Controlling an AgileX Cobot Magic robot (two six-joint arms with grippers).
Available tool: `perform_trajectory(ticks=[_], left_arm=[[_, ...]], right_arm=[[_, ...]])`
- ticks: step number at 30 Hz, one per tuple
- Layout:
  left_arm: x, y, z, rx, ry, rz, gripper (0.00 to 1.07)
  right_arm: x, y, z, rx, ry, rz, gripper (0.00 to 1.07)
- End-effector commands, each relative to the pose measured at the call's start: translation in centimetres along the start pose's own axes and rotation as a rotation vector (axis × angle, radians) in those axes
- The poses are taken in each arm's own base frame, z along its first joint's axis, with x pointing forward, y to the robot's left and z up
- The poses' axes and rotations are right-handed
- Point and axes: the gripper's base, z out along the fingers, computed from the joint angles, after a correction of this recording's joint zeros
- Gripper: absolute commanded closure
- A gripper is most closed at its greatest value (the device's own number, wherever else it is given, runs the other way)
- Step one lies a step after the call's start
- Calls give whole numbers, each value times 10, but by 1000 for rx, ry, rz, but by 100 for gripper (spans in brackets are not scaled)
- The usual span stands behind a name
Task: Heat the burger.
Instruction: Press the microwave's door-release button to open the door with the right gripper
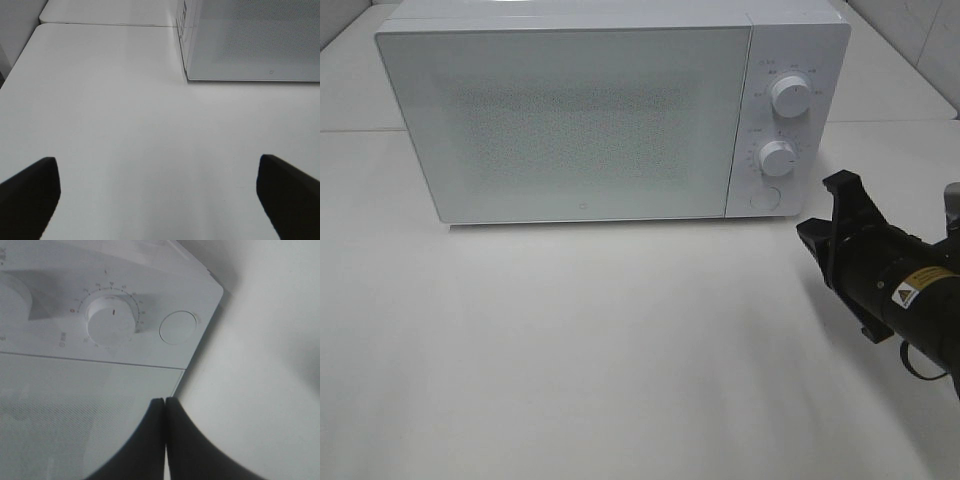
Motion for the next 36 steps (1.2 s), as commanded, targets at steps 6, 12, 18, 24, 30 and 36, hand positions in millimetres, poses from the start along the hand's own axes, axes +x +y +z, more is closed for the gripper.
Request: perform_trajectory(ticks=[6, 12, 18, 24, 30, 36], left_arm=[[1, 0, -2, 0, -22, -6, 6], [1, 0, -2, 0, -22, -6, 6], [1, 0, -2, -1, -22, -6, 6], [1, 0, -2, -1, -22, -6, 6], [1, 0, -2, -1, -22, -6, 6], [1, 0, -2, -1, -22, -6, 6]], right_arm=[[3, 12, 30, -42, -21, 121, 107], [4, 14, 47, -10, -48, 166, 107], [6, 9, 63, 59, -68, 176, 107], [8, 6, 73, 77, -72, 189, 107], [11, 6, 84, 99, -73, 200, 107], [12, 2, 91, 136, -78, 218, 107]])
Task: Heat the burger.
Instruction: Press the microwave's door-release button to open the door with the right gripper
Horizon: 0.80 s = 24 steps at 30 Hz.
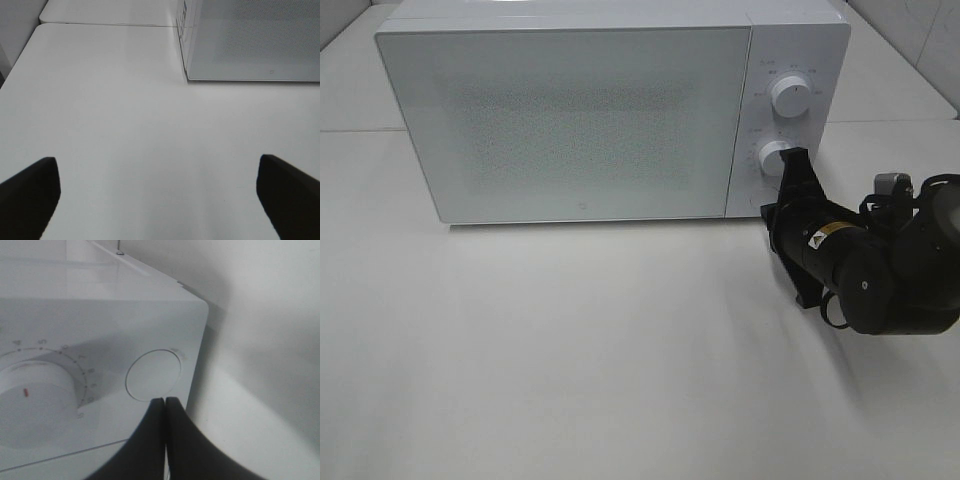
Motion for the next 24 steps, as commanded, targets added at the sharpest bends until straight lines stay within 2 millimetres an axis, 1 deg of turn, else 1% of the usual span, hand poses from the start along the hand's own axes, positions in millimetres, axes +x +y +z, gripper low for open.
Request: perform_trajectory(ticks=[1, 6, 8, 10, 11, 16, 21, 24], left_arm=[[1, 0, -2, 0, -22, -6, 6], [1, 0, -2, 0, -22, -6, 6], [1, 0, -2, 0, -22, -6, 6], [1, 0, -2, 0, -22, -6, 6], [1, 0, -2, 0, -22, -6, 6], [1, 0, -2, 0, -22, -6, 6], [1, 0, -2, 0, -22, -6, 6], [1, 0, -2, 0, -22, -6, 6]], right_arm=[[0, 1, 4, 11, -5, -2, 107], [1, 6, 8, 6, -11, -19, 107], [-3, 8, 11, 0, -25, -24, 107], [-3, 10, 12, -5, -26, -21, 107], [-6, 10, 13, -6, -31, -19, 107], [-6, 10, 14, -5, -35, -17, 107], [-3, 11, 20, -3, -20, -18, 107], [-2, 16, 24, -17, -17, -14, 107]])
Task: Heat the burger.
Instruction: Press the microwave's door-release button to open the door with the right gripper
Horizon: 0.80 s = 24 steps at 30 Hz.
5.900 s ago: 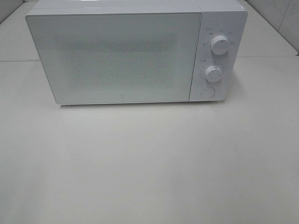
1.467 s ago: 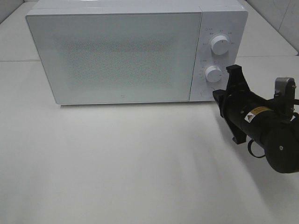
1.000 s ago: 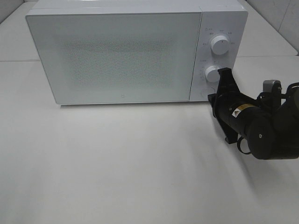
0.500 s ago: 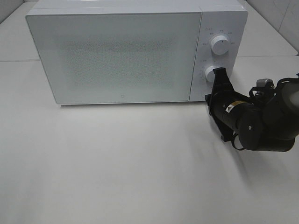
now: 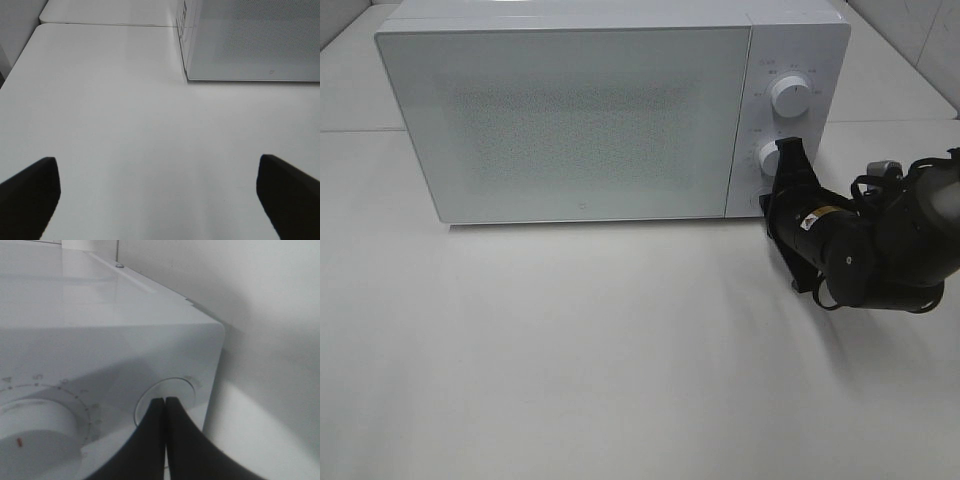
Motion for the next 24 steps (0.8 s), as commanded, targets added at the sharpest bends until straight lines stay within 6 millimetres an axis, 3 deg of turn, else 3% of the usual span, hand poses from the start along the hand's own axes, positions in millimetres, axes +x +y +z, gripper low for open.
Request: perform_trajectory(ticks=[1, 24], left_arm=[[1, 0, -2, 0, -22, -6, 6], [1, 0, -2, 0, -22, -6, 6]], right_arm=[[1, 8, 4, -26, 6, -15, 107], [-6, 19, 15, -64, -28, 20, 107]])
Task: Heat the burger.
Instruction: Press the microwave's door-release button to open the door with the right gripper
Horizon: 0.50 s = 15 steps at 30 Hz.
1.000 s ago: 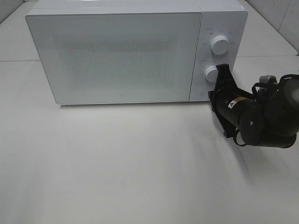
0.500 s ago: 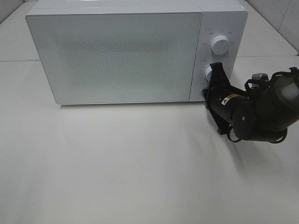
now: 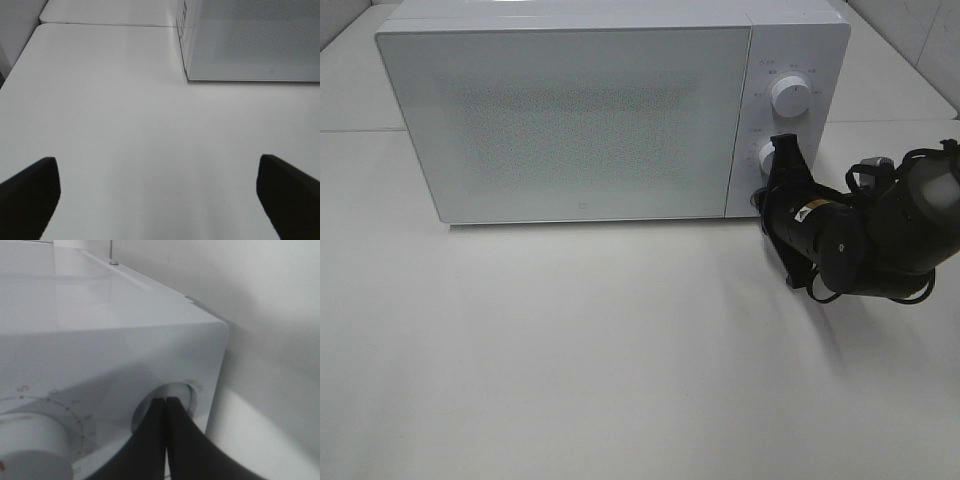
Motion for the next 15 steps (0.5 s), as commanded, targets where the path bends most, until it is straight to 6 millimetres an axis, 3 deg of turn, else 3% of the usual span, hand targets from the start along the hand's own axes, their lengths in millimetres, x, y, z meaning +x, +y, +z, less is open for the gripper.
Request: perform_trajectory(ticks=[1, 15], left_arm=[[1, 0, -2, 0, -22, -6, 6], [1, 0, -2, 0, -22, -6, 6]], right_arm=[[-6, 17, 6, -96, -32, 3, 107], [-7, 26, 9, -140, -53, 24, 107]])
